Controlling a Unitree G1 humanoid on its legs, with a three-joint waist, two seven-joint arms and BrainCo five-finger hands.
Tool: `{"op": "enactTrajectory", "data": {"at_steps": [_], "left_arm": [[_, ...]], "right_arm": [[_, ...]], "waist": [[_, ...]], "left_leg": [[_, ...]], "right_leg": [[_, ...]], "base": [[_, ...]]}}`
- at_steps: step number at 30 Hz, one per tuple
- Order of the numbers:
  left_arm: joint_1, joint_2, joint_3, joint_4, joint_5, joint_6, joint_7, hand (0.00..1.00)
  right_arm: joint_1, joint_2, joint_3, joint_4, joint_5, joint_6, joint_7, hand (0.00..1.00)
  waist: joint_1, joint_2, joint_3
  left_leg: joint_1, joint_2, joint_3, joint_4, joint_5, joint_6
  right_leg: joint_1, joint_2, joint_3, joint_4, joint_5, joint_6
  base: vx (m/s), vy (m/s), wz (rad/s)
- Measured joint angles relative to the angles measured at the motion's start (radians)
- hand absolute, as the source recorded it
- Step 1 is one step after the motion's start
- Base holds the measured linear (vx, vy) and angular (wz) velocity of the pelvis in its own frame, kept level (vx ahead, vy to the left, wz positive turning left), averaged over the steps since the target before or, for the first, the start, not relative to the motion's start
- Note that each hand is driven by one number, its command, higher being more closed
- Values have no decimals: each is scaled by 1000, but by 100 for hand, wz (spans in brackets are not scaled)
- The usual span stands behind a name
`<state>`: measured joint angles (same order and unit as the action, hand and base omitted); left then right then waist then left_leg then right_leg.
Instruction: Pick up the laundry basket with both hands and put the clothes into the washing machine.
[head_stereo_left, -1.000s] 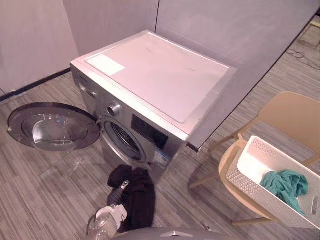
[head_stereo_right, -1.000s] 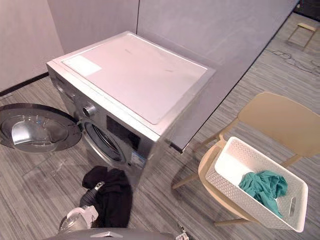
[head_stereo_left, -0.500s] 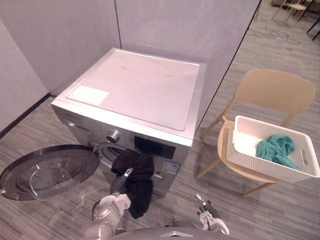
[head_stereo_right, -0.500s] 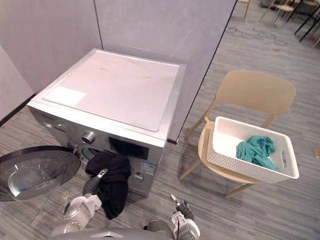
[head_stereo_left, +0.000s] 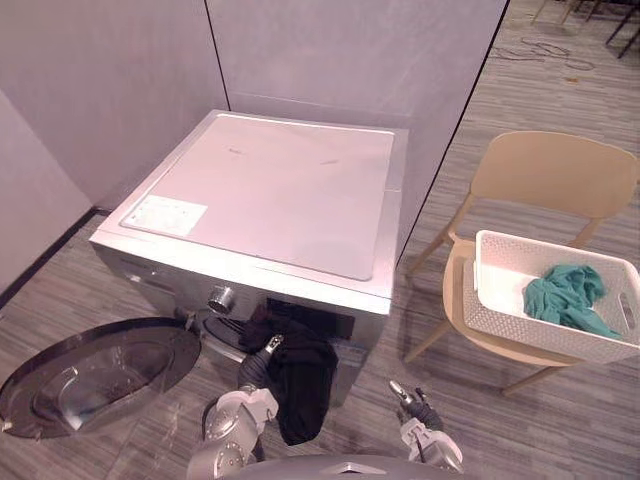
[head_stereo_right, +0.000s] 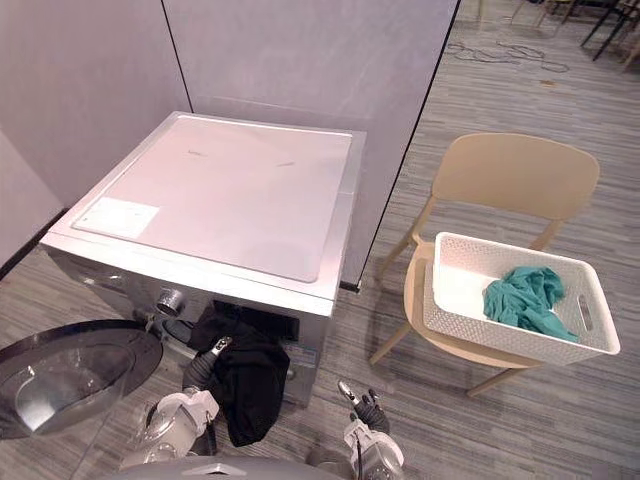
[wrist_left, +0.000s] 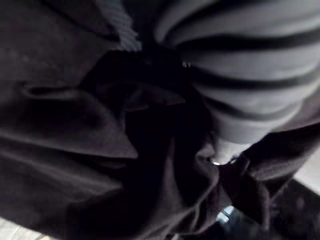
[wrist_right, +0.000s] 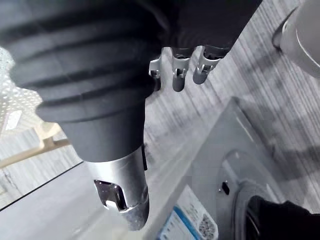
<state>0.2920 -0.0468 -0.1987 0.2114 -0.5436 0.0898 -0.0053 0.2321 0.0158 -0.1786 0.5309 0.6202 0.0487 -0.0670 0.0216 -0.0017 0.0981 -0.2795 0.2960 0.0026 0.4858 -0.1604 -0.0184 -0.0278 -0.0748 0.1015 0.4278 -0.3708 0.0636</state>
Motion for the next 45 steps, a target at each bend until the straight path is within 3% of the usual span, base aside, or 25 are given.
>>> {"op": "enactTrajectory", "data": {"at_steps": [2,3,4,5,6,7,8,10,12,13,14,16,18,21,23,24,26,28,31,35,40,43,45], "left_arm": [[-4,-1,-1,29,0,1,2,100],[-11,4,-1,67,0,1,3,100],[-36,36,1,105,6,1,16,100],[-41,58,2,114,9,0,22,100],[-53,98,1,119,9,-1,23,100],[-62,125,1,116,9,-3,23,100],[-67,134,1,116,9,-3,23,100],[-61,151,-6,116,23,-2,23,100],[-56,151,-6,116,28,-2,23,100],[-52,152,-5,116,28,-3,23,100],[-52,152,12,117,28,-3,24,100],[-45,151,28,117,27,-7,24,100],[-36,138,40,132,26,-13,24,100],[-76,109,40,126,23,-15,23,100],[-124,85,56,85,16,-26,27,100],[-157,65,78,73,14,-35,33,100],[-191,47,91,67,1,-41,56,100],[-219,42,100,55,-4,-42,69,100],[-253,37,111,60,-4,-41,97,100],[-334,35,142,82,-5,-41,133,100],[-529,53,251,121,-85,-67,222,100],[-700,136,308,165,-123,-83,263,100],[-864,240,368,214,-153,-89,290,100]], "right_arm": [[-4,-6,-26,40,-21,-2,-1,0],[-25,-13,-67,98,-40,0,-4,0],[-41,6,-110,177,-43,7,-9,0],[-43,18,-118,197,-43,8,-8,0],[-46,33,-121,224,-43,8,-7,0],[-54,38,-123,237,-43,12,-7,0],[-57,36,-126,236,-43,13,-6,0],[-68,35,-129,236,-66,15,-2,0],[-80,34,-130,235,-79,15,-1,0],[-90,34,-128,234,-79,15,-1,0],[-100,34,-119,233,-79,14,1,0],[-108,31,-117,237,-79,13,2,0],[-110,7,-80,240,-104,18,5,0],[-118,-35,-31,192,-118,14,23,0],[-113,-43,-11,126,-117,7,21,0],[-114,-59,21,74,-112,-5,20,0],[-112,-70,54,-7,-107,-6,21,0],[-118,-69,59,-87,-108,-12,18,0],[-120,-70,58,-133,-95,-24,-8,0],[-119,-69,53,-175,-55,-28,-30,0],[-120,-66,45,-251,-16,-72,-59,0],[-134,-64,41,-261,17,-89,-88,0],[-135,-61,51,-271,36,-96,-89,0]], "waist": [[-6,4,-10],[-10,15,-33],[-33,-34,-51],[-36,-48,-59],[-34,-55,-64],[-33,-57,-65],[-33,-55,-64],[-30,-48,-63],[-26,-44,-61],[-22,-31,-57],[-30,-30,-57],[-31,-30,-56],[-25,-18,-45],[-35,11,18],[-38,9,94],[-37,21,134],[-34,4,174],[-32,-29,226],[-31,-27,251],[-37,-25,298],[-35,-30,342],[-38,-38,379],[-54,-60,408]], "left_leg": [[24,-16,-76,-106,48,-36],[34,-30,-79,-136,29,-163],[24,-99,-60,-112,19,-194],[18,-118,-52,-100,11,-183],[7,-139,-39,-83,-1,-160],[-2,-150,-19,-66,-11,-141],[-4,-154,-8,-61,-18,-130],[-4,-175,58,-50,-39,-89],[-5,-178,102,-55,-38,-71],[-4,-168,135,-68,-36,-47],[-2,-151,180,-91,-36,-30],[9,-140,223,-123,-34,-20],[39,-138,281,-131,-28,-16],[-5,-125,278,-69,-26,-23],[-83,-100,247,44,-38,-39],[-170,-69,206,139,-45,-45],[-248,-39,184,224,-94,-59],[-348,-4,175,338,-129,-78],[-507,39,145,441,-141,-94],[-607,52,137,495,-144,-99],[-731,80,138,572,-155,-97],[-790,108,149,619,-178,-95],[-820,133,168,649,-194,-91]], "right_leg": [[-9,-39,19,1,-24,53],[-3,-70,29,-16,-32,95],[15,-137,53,-61,-4,123],[24,-160,64,-91,35,131],[31,-181,89,-145,130,129],[26,-193,112,-182,230,136],[25,-200,118,-194,273,144],[-18,-230,137,-216,424,140],[-69,-240,125,-217,511,115],[-109,-239,70,-206,543,64],[-152,-230,-37,-144,478,24],[-187,-205,-176,-60,386,-5],[-184,-144,-271,-57,278,-5],[-203,-124,-236,-57,235,22],[-242,-125,-252,15,137,59],[-324,-109,-255,130,92,40],[-437,-107,-244,303,10,21],[-578,-102,-204,479,-65,-3],[-748,-63,-184,586,-77,-21],[-862,-52,-164,648,-78,-27],[-996,-27,-137,704,-65,-23],[-1062,-3,-116,724,-59,-15],[-1109,19,-92,732,-46,-6]], "base": [[280,558,-20],[281,613,2],[285,603,6],[316,657,6],[275,629,-23],[249,625,-31],[137,487,-45],[86,434,-58],[31,285,-70],[0,274,-86],[-12,228,-73],[-56,87,-59],[-70,-19,-88],[-142,-86,-32],[-220,-152,22],[-326,-167,20],[-415,-222,4],[-288,-193,-25],[-227,-157,-35],[-78,-63,-16],[-16,-25,-17],[-16,10,-34],[-31,22,-47]]}}
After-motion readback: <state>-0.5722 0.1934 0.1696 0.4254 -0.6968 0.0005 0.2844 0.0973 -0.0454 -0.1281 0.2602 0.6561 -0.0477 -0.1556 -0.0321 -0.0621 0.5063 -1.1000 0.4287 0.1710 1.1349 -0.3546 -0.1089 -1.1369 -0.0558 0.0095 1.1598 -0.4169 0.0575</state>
